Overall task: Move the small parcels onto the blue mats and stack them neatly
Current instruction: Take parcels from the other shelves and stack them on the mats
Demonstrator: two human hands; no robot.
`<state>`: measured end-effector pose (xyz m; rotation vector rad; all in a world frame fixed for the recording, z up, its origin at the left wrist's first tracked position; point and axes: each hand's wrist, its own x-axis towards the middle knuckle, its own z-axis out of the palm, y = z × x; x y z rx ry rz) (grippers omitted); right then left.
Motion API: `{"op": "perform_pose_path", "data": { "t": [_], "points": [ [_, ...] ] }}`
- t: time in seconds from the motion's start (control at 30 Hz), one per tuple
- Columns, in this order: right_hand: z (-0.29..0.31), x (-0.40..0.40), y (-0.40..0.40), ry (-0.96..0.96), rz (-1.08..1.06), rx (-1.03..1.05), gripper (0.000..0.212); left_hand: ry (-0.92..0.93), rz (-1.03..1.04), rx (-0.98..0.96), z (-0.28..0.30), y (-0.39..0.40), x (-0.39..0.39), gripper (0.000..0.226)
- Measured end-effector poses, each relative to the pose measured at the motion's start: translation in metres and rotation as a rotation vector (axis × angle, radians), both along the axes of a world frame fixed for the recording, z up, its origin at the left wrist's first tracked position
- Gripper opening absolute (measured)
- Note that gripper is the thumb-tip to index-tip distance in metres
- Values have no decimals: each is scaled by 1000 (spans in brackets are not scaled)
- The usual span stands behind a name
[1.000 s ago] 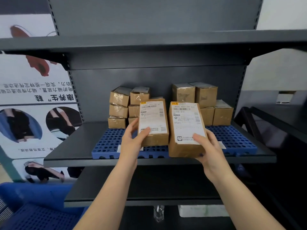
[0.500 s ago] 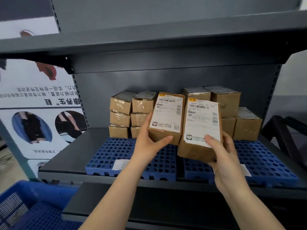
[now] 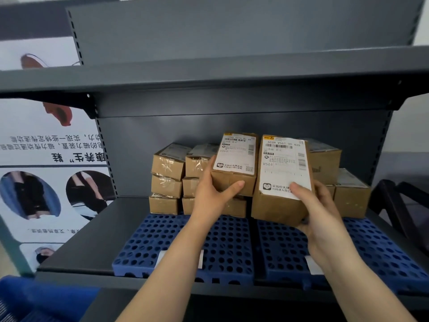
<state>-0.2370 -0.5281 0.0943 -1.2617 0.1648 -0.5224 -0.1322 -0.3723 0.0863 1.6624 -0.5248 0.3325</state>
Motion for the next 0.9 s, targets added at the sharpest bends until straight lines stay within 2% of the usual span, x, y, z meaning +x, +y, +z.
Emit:
{"op": "perform_pose_path", "data": {
  "t": [0.43,0.63,0.7,0.8,0.9],
  "points": [
    [-1,21,9,86,12,30,49,0,170,40,-17,-5,30,76],
    [-4,24,10,99,14,54,43,-67,396,219,-21,-9,42,78],
    [-3,25,10,103,10,59,43,-159,473,311,-19,-9,43,75],
    [-3,27,9,114,5,71,42,-395,576,434,-16,-8,51,65],
    [-5,27,7,124,3,89,43,-555,565,587,-11,-8,62,48]
  ]
}}
